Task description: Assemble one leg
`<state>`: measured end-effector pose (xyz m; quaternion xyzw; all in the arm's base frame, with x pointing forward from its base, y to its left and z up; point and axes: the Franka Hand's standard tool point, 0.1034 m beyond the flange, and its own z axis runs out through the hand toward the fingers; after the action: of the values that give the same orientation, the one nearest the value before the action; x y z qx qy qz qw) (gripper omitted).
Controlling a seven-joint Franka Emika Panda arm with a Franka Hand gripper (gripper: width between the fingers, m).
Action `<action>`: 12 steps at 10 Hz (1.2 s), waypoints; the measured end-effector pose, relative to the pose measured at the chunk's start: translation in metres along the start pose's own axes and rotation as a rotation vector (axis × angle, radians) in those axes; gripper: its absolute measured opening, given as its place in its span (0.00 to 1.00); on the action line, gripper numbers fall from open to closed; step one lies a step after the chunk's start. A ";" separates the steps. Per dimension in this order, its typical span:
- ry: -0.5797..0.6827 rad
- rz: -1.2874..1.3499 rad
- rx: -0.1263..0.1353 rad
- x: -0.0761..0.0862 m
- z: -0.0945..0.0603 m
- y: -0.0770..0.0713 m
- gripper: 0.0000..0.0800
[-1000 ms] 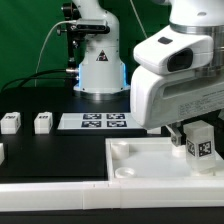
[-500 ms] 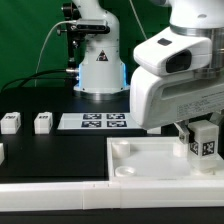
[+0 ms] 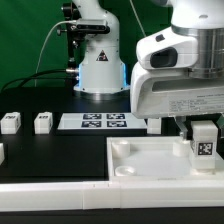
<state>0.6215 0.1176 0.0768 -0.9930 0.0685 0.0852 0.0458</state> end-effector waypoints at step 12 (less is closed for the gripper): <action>0.002 0.999 0.021 -0.002 0.004 -0.013 0.66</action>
Offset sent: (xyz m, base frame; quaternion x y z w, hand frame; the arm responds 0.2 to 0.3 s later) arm -0.0045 0.0010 -0.0033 0.0073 0.0085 0.3746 0.9271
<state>0.6210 0.1314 0.0746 -0.8383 0.5368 0.0951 0.0095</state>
